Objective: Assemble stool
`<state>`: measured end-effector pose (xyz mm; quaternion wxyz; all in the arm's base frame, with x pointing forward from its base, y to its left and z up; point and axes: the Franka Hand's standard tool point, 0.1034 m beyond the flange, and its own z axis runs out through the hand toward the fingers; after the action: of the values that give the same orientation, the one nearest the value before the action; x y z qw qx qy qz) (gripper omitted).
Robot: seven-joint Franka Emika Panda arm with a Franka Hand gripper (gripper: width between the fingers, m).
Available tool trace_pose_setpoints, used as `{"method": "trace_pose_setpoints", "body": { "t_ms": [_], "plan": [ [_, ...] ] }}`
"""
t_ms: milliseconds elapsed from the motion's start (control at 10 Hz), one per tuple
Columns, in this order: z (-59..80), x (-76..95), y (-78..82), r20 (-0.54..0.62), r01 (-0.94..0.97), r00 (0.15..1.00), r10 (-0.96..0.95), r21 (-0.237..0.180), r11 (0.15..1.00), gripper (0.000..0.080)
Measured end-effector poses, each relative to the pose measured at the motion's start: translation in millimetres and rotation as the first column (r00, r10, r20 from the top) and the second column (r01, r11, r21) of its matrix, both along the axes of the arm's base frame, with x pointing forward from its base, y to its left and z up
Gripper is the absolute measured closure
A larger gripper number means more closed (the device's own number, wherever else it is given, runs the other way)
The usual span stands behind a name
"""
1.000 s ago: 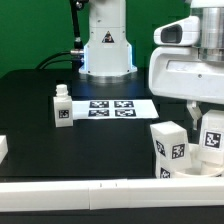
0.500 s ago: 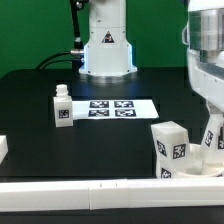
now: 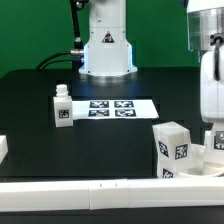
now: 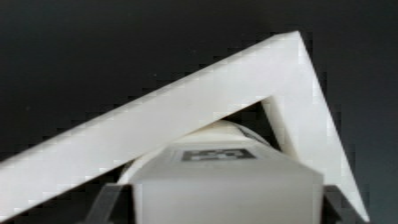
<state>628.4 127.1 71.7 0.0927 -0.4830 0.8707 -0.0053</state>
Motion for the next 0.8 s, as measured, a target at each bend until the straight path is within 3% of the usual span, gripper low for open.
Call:
{"method": "trace_pose_setpoints", "body": {
  "t_ms": [200, 300, 400, 500, 600, 700, 800],
  "plan": [
    [-2.8, 1.2, 4.4, 0.019, 0.112, 0.993, -0.113, 0.044, 0.993, 0.0465],
    [-2.9, 1.8, 5.7, 0.038, 0.062, 0.997, -0.063, 0.037, 0.997, 0.0465],
    [-3.0, 1.7, 6.1, 0.041, 0.033, 0.999, -0.034, 0.029, 0.999, 0.0412],
    [-3.5, 1.6, 5.5, 0.041, 0.029, 0.999, -0.03, 0.028, 0.999, 0.0277],
    [-1.9, 1.9, 4.7, 0.047, -0.049, 0.998, 0.049, 0.012, 0.999, 0.0277],
    [4.7, 2.6, 4.5, 0.054, -0.136, 0.989, 0.135, 0.006, 0.991, 0.0173],
    [17.8, 5.4, 6.2, 0.078, -0.248, 0.966, 0.248, -0.008, 0.969, 0.0157]
  ]
}}
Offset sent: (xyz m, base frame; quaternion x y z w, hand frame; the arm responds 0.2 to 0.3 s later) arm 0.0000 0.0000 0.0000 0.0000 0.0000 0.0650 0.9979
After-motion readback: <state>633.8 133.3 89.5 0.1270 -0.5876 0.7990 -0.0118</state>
